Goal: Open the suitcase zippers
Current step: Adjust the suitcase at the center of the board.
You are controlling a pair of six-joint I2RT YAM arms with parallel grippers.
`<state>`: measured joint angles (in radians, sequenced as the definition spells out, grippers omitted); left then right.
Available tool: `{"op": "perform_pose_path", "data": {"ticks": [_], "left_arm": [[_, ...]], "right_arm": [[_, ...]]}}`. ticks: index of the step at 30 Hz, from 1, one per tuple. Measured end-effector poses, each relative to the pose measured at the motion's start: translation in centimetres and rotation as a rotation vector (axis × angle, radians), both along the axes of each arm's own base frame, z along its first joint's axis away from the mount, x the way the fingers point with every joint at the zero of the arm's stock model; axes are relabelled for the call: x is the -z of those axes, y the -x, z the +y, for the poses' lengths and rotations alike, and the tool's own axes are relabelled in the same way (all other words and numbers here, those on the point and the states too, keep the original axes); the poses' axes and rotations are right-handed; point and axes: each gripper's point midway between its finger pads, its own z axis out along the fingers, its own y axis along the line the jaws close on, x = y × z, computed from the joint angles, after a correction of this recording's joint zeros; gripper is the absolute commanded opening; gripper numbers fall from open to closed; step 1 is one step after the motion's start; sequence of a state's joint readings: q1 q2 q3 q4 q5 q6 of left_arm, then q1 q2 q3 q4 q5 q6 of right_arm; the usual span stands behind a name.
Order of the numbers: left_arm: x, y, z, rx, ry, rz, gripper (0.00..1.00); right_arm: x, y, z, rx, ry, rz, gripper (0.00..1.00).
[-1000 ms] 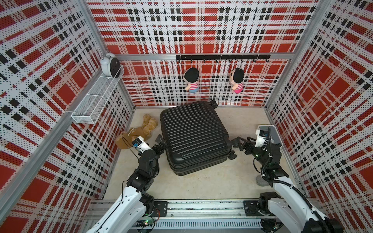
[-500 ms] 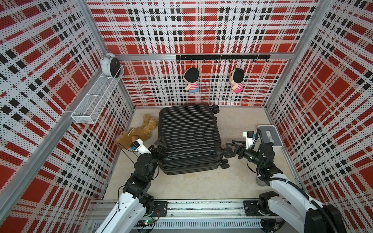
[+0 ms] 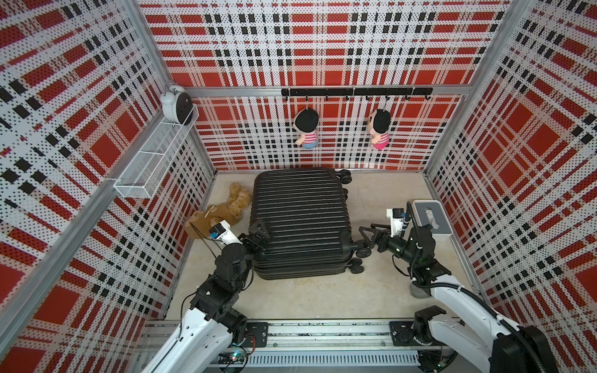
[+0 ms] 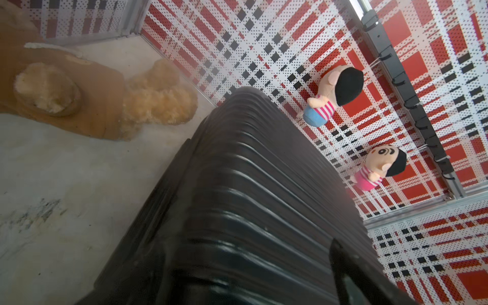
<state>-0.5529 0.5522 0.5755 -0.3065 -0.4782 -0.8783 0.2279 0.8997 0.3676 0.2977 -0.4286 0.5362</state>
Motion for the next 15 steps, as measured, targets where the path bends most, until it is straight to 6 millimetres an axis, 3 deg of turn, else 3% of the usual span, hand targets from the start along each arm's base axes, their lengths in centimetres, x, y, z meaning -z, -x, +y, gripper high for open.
{"op": "perform_pose_path", "data": {"ticks": [3, 7, 11, 15], "left_arm": [[-2.3, 0.7, -2.4, 0.073, -0.02, 0.024, 0.99], [-3.8, 1.3, -7.2, 0.229, -0.07, 0.074, 0.98], [-3.2, 2.3, -14.1, 0.477, -0.173, 0.147, 0.97], [-0.5, 5.2, -20.0, 0.75, -0.277, 0.23, 0.92]], "right_arm": [[0.8, -0.1, -2.4, 0.095, 0.026, 0.035, 0.83], [2.4, 0.4, -2.7, 0.102, 0.05, 0.085, 0.83], [4.9, 1.1, -2.7, 0.096, 0.064, 0.153, 0.83], [6.3, 1.3, -2.5, 0.078, 0.069, 0.202, 0.82]]}}
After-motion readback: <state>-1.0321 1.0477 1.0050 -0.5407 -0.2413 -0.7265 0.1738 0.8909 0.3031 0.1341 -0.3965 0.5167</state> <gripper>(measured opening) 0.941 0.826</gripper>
